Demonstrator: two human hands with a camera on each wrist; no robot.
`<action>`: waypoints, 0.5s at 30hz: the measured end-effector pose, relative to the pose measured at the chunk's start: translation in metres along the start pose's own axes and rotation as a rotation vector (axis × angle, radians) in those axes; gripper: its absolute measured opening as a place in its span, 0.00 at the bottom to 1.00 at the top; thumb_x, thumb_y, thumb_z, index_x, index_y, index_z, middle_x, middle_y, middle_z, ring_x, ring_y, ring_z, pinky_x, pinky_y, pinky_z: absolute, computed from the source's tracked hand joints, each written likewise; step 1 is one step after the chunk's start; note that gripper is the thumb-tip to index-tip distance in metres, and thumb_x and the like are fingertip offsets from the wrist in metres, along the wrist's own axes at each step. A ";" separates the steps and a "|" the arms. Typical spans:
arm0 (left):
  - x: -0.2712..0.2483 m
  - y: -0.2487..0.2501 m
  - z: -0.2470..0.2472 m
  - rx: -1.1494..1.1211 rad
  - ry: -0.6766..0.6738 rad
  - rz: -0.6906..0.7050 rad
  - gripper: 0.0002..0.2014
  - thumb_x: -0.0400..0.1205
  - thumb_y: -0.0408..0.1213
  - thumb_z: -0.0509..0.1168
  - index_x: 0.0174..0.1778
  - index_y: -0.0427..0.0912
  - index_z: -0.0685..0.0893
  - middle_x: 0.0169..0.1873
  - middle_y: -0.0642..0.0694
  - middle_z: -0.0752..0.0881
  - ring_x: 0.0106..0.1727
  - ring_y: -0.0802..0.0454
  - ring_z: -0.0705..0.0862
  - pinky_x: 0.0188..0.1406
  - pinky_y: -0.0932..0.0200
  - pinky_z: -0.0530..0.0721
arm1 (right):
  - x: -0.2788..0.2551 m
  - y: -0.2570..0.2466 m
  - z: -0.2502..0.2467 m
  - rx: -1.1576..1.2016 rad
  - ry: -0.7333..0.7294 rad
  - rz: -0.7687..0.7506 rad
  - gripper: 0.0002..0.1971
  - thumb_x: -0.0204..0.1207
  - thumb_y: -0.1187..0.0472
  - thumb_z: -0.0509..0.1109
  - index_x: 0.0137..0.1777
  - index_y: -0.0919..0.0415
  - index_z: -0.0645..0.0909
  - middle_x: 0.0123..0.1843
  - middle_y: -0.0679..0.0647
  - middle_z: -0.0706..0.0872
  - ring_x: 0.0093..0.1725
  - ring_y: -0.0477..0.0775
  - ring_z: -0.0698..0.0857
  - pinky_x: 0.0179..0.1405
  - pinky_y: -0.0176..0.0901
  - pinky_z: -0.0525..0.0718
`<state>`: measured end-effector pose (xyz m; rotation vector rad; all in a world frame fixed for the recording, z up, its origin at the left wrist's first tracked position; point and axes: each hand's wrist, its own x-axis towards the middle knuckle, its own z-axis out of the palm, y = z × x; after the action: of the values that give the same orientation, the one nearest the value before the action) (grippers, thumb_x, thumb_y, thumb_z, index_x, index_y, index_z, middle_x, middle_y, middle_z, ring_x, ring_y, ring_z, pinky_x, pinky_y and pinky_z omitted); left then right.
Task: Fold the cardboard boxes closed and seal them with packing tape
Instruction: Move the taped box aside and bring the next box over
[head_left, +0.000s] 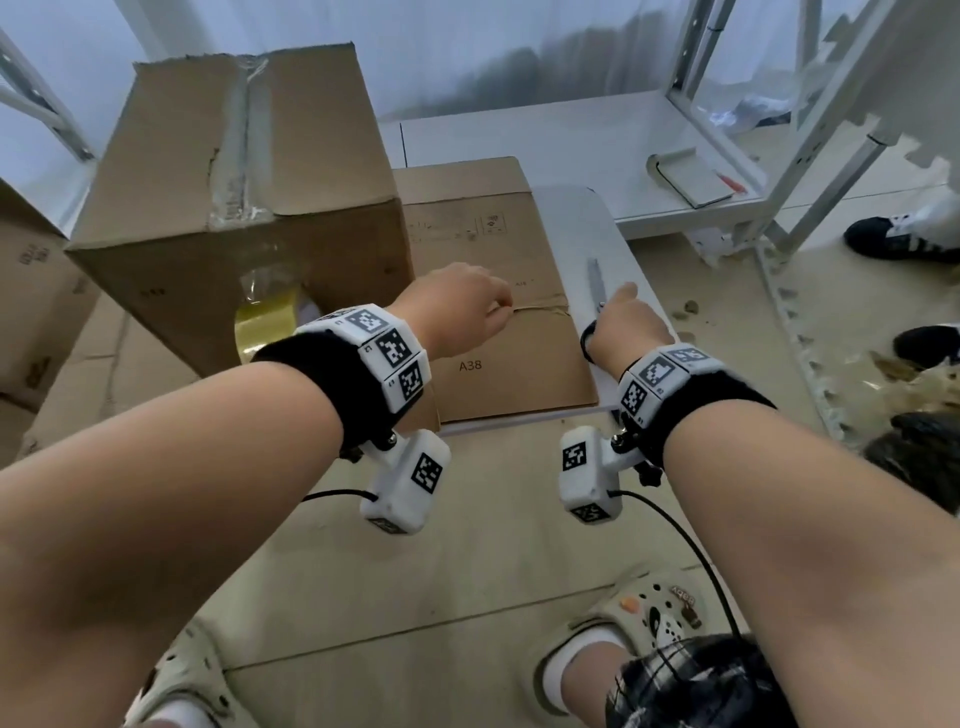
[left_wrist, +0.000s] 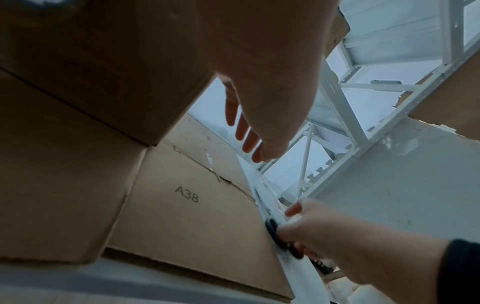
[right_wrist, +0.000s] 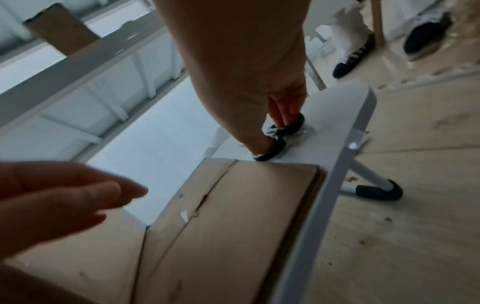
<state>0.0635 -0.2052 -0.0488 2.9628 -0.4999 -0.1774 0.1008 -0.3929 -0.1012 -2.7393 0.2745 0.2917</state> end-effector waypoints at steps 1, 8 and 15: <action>-0.001 0.000 0.000 -0.007 0.003 -0.001 0.16 0.85 0.45 0.54 0.61 0.47 0.84 0.58 0.48 0.84 0.60 0.47 0.79 0.57 0.44 0.81 | 0.001 -0.004 -0.003 0.046 0.026 -0.017 0.21 0.80 0.64 0.62 0.70 0.67 0.62 0.63 0.68 0.80 0.61 0.69 0.81 0.57 0.56 0.78; -0.019 0.002 -0.025 -0.033 0.128 0.038 0.16 0.86 0.44 0.55 0.62 0.45 0.84 0.58 0.47 0.84 0.58 0.49 0.81 0.57 0.47 0.81 | -0.021 -0.058 -0.028 0.467 0.096 -0.082 0.23 0.78 0.63 0.68 0.69 0.65 0.65 0.61 0.61 0.81 0.54 0.61 0.81 0.44 0.42 0.73; -0.068 -0.018 -0.070 -0.010 0.316 0.023 0.15 0.86 0.40 0.54 0.59 0.41 0.85 0.53 0.44 0.86 0.53 0.47 0.82 0.56 0.51 0.80 | -0.063 -0.113 -0.026 0.834 0.027 -0.249 0.17 0.76 0.64 0.71 0.63 0.69 0.80 0.49 0.58 0.82 0.53 0.61 0.84 0.61 0.57 0.83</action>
<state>0.0149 -0.1581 0.0235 2.8941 -0.4865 0.2855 0.0700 -0.2905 -0.0243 -1.9221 0.0364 0.0455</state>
